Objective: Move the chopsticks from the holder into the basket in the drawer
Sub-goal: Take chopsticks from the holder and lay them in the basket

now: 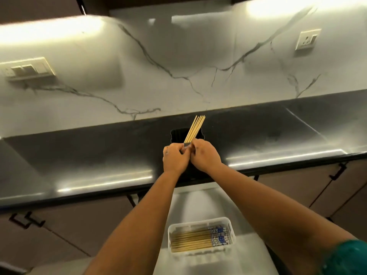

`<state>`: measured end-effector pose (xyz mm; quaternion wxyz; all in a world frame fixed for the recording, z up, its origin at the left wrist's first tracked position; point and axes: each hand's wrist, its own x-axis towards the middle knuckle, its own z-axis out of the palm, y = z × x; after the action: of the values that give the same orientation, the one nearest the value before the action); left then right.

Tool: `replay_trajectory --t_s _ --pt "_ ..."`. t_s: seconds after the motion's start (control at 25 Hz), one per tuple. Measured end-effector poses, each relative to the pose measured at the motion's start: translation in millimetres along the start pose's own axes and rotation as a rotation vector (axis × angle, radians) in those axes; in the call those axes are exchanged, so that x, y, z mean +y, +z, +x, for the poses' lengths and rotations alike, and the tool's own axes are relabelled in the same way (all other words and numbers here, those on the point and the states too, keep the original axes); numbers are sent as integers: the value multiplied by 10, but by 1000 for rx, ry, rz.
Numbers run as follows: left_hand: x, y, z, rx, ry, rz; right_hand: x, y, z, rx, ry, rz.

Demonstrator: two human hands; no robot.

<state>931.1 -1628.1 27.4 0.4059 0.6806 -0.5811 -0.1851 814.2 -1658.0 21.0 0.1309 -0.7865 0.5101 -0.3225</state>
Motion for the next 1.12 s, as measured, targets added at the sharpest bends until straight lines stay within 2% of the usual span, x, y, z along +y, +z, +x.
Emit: replay_trajectory --t_s 0.16,0.44,0.56,0.76,1.04,1.12 --pt "243 19 383 33 -3 -85 205 -116 458 -28 123 69" --pt "-15 375 907 27 -67 -103 1042 117 1298 -30 643 325" --pt "-85 557 1104 13 -75 -86 1173 345 1596 -27 771 510" --pt "-132 745 1266 12 -56 -122 1267 586 1930 -16 792 586" --pt "-159 634 1228 43 -61 -112 1177 372 2014 47 716 322" --pt "-129 583 1197 46 -58 -129 1066 220 2011 84 660 312"
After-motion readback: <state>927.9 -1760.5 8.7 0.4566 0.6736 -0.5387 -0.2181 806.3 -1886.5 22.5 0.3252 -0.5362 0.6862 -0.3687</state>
